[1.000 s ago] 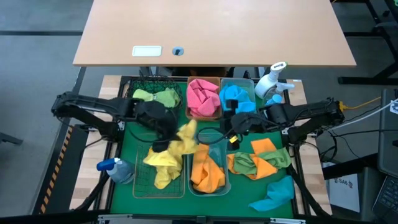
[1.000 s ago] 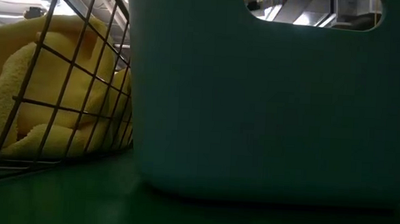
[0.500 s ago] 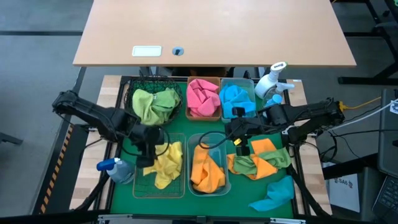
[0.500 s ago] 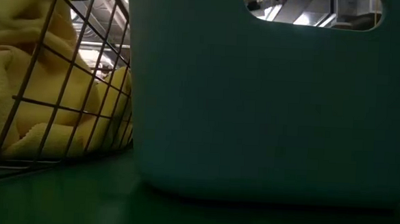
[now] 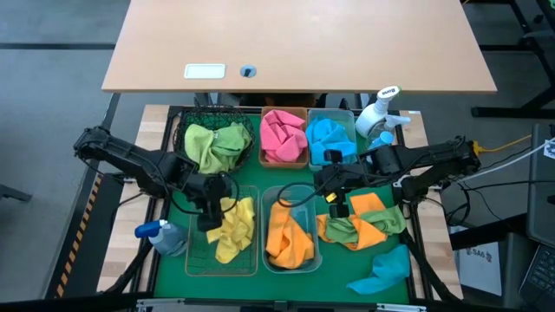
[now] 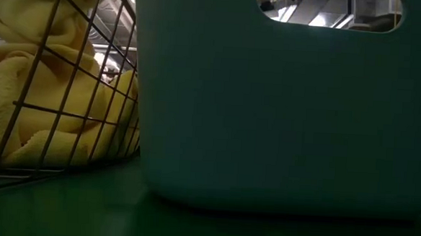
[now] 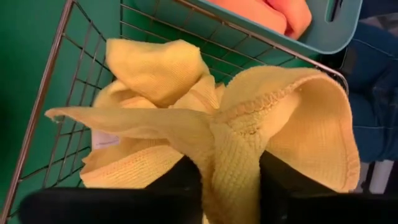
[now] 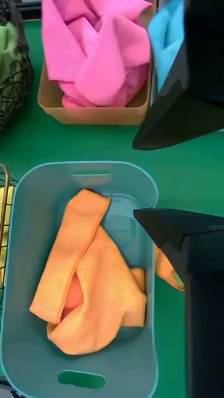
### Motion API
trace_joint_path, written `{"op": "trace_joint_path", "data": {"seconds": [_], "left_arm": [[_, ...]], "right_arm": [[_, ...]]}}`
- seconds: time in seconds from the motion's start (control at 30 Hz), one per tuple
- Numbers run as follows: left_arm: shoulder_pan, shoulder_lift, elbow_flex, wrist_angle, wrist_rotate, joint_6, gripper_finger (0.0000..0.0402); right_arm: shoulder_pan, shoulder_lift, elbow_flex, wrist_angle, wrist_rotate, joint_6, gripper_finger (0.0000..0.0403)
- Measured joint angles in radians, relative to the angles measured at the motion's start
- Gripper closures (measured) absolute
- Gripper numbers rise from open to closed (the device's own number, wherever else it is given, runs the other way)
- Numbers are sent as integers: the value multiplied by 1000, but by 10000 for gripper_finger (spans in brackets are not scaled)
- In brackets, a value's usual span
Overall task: Sort microfiber towel by color & place in baskets
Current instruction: Put the yellow towel into the gold wire basket
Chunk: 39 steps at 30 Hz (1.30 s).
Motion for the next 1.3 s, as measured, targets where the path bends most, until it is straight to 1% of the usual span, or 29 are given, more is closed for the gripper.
{"op": "trace_joint_path", "data": {"seconds": [0.17, 0.27, 0.33, 0.43, 0.53, 0.63, 0.8, 0.97, 1.2, 1.3], "left_arm": [[-4, 14, -7, -20, 11, -4, 261], [-6, 21, -8, -73, 79, -3, 237], [1, 23, -9, -94, 121, 4, 229], [16, 20, -9, -72, 142, -1, 227], [16, 10, -9, -7, 140, 16, 226], [22, 3, 14, 24, 140, 31, 226], [22, 3, 74, 18, 143, 39, 226], [23, 2, 101, 20, 137, 110, 226], [23, 13, 101, 17, 44, 104, 226], [23, 16, 101, 16, -22, 84, 226]], "right_arm": [[0, 0, 0, -12, -20, 86, 239], [0, 0, 0, -39, -75, 114, 239], [0, 0, -1, -60, -114, 120, 239], [1, 0, -24, -63, -149, 123, 239], [0, 1, -59, -62, -155, 123, 239], [0, 1, -107, -57, -154, 123, 239], [0, 2, -171, -59, -165, 123, 239], [0, 2, -203, -59, -174, 122, 240], [0, 2, -207, -58, -175, 122, 240], [0, 2, -207, -58, -175, 122, 239]]}}
